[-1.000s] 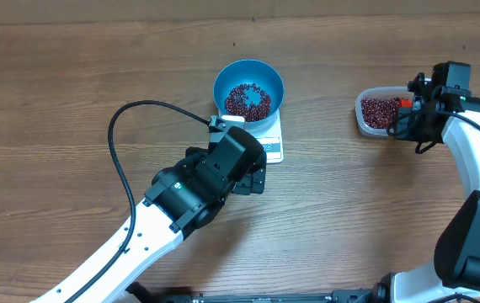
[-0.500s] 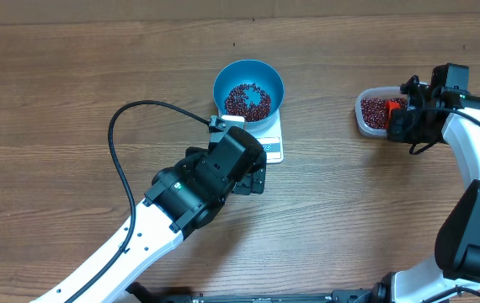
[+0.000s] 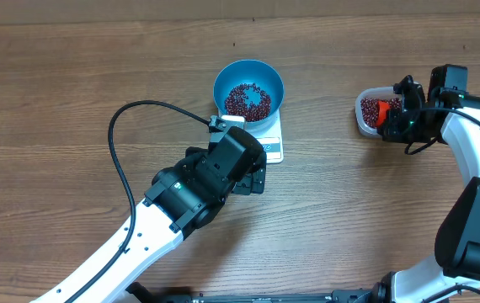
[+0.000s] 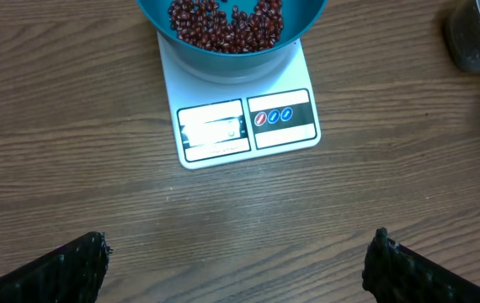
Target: Scoop item into bowl and weigh 150g on scale
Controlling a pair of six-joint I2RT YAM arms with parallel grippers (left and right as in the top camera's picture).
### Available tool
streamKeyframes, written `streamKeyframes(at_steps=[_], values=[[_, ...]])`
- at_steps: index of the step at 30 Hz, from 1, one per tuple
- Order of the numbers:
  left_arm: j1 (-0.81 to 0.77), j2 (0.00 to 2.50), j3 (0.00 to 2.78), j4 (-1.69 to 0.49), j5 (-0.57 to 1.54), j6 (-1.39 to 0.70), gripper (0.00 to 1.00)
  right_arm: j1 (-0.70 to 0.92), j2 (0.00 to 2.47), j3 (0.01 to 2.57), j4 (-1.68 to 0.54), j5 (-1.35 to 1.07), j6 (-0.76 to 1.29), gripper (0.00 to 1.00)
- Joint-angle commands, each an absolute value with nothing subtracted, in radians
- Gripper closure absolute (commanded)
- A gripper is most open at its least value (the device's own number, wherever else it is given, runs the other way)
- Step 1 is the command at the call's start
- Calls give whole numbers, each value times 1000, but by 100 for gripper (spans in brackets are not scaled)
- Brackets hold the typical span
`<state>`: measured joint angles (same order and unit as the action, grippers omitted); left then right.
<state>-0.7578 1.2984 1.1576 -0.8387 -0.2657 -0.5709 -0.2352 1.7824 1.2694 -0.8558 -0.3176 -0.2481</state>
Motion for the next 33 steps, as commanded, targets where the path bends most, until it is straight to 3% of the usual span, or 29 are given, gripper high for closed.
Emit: streamKeyframes(at_steps=[1, 21, 33], values=[[-760, 1302, 1161, -837, -276, -583, 0, -230, 1813, 1262, -843, -369, -266, 96], [-760, 1302, 1161, -838, -276, -583, 1, -233, 1840, 1262, -813, -414, -266, 96], [-760, 1302, 1161, -838, -276, -583, 0, -356, 1845, 1262, -798, -559, -262, 96]])
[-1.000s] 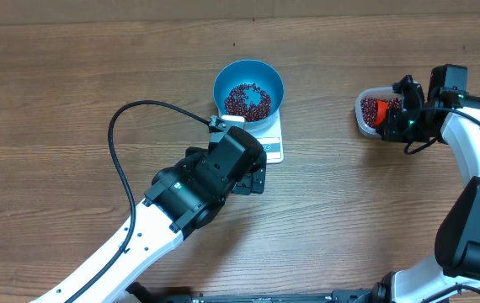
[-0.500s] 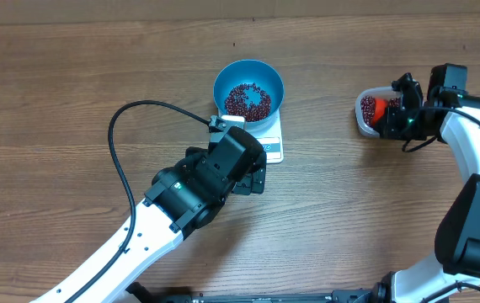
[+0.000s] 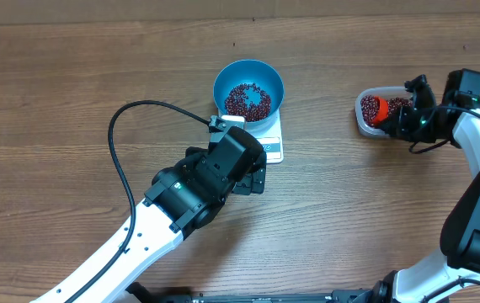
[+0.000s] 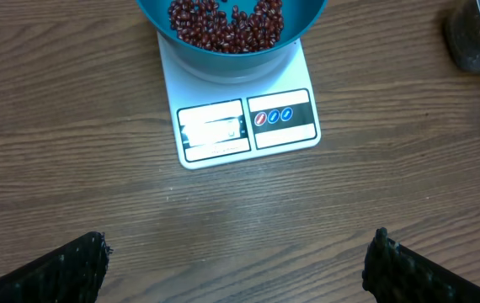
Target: Scoop item into bowl and weigh 150g on scale
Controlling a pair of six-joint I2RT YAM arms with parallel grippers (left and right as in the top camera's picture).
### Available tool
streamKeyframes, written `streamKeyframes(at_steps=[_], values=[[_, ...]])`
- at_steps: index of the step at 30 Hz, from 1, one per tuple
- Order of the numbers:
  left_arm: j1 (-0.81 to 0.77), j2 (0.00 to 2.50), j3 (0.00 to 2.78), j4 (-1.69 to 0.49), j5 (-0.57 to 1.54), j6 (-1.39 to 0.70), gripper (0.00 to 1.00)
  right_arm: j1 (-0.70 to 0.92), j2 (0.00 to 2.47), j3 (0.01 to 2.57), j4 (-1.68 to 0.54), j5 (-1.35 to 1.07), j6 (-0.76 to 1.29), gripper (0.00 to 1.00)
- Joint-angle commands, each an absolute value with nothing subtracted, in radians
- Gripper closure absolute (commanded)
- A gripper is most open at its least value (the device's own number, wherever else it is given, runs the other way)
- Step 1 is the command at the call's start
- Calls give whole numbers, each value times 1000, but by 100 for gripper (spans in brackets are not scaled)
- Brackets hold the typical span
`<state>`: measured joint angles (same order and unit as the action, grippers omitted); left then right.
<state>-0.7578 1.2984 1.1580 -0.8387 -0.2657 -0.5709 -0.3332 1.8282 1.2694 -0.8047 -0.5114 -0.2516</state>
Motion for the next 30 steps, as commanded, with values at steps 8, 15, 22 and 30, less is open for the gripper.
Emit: streamKeyframes(at_steps=[8, 15, 22, 30], values=[[-760, 1302, 1161, -838, -276, -583, 0, -361, 1901, 1262, -798, -614, -263, 96], [-760, 1302, 1161, -838, -276, -583, 0, -367, 1941, 1262, -797, -706, -263, 96], [-760, 1302, 1161, -837, -276, -583, 0, -389, 1942, 1262, -783, -752, -263, 96], [-760, 1302, 1161, -838, -276, -583, 1, -456, 1942, 1262, -763, -807, -263, 96]])
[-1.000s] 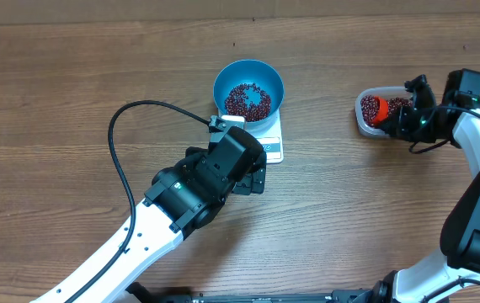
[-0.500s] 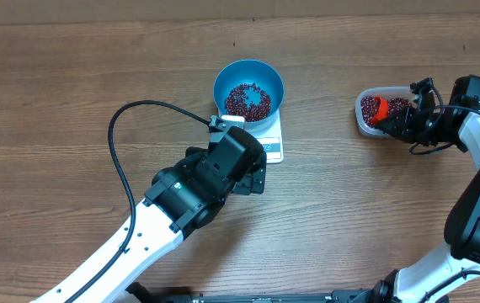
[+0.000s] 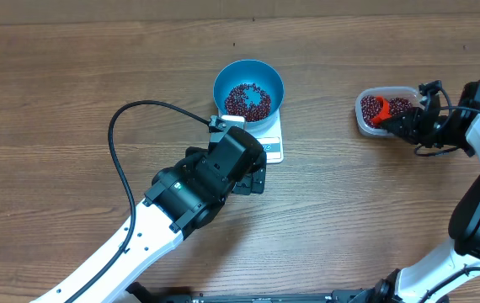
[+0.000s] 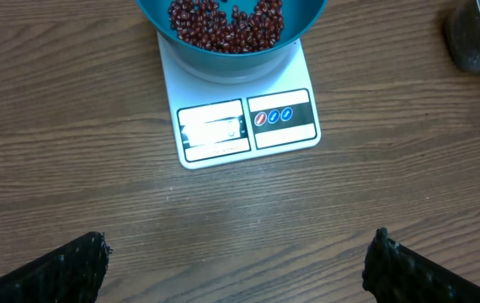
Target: Scoop item into bowl and weigh 150g on scale
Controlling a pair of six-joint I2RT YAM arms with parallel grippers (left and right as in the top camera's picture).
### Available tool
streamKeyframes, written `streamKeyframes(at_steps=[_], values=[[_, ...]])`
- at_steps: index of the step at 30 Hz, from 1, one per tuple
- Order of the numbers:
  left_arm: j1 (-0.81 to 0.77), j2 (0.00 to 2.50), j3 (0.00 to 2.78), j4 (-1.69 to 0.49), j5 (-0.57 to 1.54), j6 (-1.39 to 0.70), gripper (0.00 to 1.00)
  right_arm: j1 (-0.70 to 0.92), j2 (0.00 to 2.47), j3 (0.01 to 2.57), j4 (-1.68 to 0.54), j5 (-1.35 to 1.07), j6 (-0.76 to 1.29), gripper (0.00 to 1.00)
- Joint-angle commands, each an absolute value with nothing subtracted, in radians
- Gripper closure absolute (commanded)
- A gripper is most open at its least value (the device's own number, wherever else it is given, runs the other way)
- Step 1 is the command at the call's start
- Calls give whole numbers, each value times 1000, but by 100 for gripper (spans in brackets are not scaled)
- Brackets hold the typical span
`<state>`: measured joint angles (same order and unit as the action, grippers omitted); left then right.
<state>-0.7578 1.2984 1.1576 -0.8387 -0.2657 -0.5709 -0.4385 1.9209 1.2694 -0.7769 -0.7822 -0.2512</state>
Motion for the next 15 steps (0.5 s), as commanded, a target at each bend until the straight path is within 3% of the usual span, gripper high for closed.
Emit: streamKeyframes(at_steps=[1, 15], values=[[-760, 1302, 1161, -838, -276, -583, 0, -461, 1942, 1262, -762, -812, -263, 96], [-760, 1302, 1161, -838, -276, -583, 0, -474, 1942, 1262, -761, -917, -264, 96]])
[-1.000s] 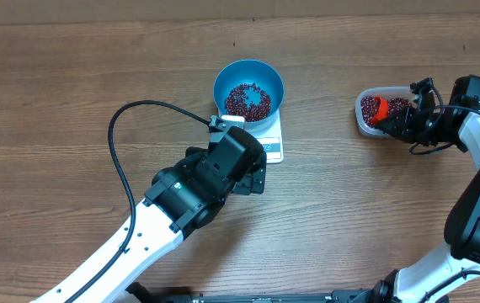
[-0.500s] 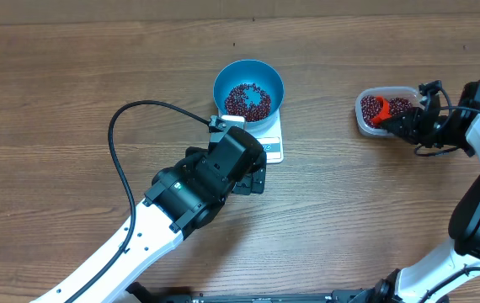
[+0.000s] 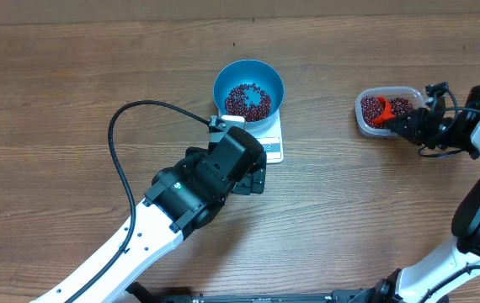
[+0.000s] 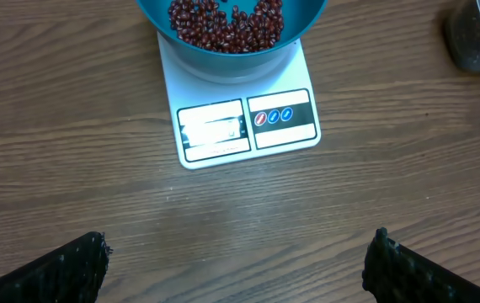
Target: Scoop item into bowl and weigh 150g on scale
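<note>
A blue bowl (image 3: pixel 248 87) holding red beans stands on the white scale (image 3: pixel 272 148). The left wrist view shows the same bowl (image 4: pixel 232 25) and the scale (image 4: pixel 248 126) with its lit display. My left gripper (image 4: pixel 236 273) hovers open over bare wood just in front of the scale. At the right a clear container (image 3: pixel 381 111) of beans holds the orange scoop (image 3: pixel 377 109). My right gripper (image 3: pixel 412 125) sits at the container's right edge, shut on the scoop's handle.
The black cable (image 3: pixel 122 143) of the left arm loops over the table to the left of the scale. The container shows at the upper right corner of the left wrist view. The tabletop is brown wood.
My right gripper has shifted slightly to the right, and the scoop still lies in the container. The left arm, bowl and scale are unchanged.
My right gripper first hung over the container's right half with the scoop inside. Then the scoop lay at the container's left, full of beans. After that the gripper stood further right, as it does now. The left gripper stayed open by the scale throughout.
</note>
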Controlling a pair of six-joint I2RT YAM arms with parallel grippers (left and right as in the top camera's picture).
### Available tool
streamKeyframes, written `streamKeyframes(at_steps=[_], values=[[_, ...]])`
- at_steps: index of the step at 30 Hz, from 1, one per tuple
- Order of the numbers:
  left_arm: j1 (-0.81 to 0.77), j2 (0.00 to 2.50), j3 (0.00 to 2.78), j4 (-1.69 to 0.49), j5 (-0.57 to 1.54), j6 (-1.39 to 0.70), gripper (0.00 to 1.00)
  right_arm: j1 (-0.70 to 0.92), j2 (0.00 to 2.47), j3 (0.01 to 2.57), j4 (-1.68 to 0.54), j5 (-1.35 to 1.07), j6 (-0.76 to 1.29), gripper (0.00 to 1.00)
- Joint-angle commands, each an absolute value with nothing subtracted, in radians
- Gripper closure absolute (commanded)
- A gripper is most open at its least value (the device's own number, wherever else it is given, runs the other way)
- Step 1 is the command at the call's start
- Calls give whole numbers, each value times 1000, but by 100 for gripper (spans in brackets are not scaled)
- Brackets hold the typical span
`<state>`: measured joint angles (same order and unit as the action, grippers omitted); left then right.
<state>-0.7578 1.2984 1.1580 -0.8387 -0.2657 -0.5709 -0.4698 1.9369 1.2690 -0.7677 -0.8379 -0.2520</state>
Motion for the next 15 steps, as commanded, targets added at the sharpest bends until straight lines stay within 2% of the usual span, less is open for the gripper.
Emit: streamKeyframes(at_steps=[1, 15], values=[[-760, 1302, 1161, -838, -276, -583, 0, -474, 1942, 1262, -760, -945, -266, 96], [-760, 1302, 1161, -837, -276, -583, 0, -544, 1942, 1262, -825, -990, -271, 96]])
